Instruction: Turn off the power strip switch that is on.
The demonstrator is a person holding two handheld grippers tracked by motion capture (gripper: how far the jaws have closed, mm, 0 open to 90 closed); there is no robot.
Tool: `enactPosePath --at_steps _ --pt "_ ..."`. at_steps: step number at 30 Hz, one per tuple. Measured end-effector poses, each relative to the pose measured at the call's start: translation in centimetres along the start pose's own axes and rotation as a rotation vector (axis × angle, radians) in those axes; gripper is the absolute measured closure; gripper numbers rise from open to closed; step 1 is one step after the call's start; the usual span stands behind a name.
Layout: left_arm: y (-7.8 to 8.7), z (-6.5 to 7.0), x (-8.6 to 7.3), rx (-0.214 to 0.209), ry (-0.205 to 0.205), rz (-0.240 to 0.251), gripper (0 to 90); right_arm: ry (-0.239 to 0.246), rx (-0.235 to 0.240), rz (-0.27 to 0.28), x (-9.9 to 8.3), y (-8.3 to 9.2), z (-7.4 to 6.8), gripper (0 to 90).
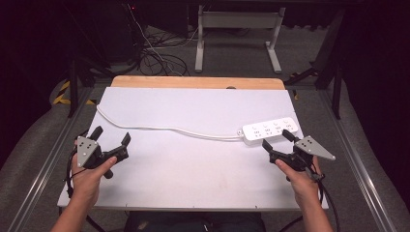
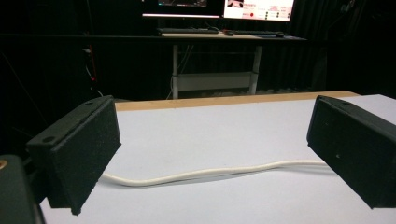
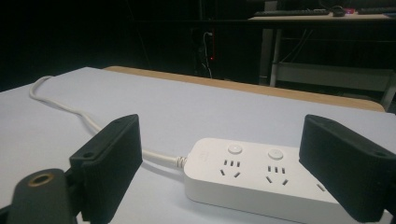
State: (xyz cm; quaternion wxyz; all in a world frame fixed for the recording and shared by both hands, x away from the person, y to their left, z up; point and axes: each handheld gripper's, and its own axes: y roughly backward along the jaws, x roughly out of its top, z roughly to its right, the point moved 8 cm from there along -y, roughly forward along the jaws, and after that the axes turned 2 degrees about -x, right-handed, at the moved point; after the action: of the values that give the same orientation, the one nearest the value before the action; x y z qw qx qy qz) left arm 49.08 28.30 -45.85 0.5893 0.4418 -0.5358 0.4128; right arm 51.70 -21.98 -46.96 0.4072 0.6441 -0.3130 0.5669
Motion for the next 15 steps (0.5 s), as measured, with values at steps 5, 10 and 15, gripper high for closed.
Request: enactPosePath --at_steps 5,10,15 --pt "-0.2 0.2 0.0 -0.010 -0.002 -0.002 3.2 -0.003 -0.012 0.005 0.0 0.5 0.3 13.3" --pt "-0.4 0.3 0.0 -0.013 0.001 -0.002 3.2 -0.006 -0.024 0.006 0.0 0.8 0.5 13.4" --pt "-0.6 0.5 0.0 -0.018 0.000 -0.001 3.2 -0.044 -0.047 0.018 0.4 1.4 1.3 28.8"
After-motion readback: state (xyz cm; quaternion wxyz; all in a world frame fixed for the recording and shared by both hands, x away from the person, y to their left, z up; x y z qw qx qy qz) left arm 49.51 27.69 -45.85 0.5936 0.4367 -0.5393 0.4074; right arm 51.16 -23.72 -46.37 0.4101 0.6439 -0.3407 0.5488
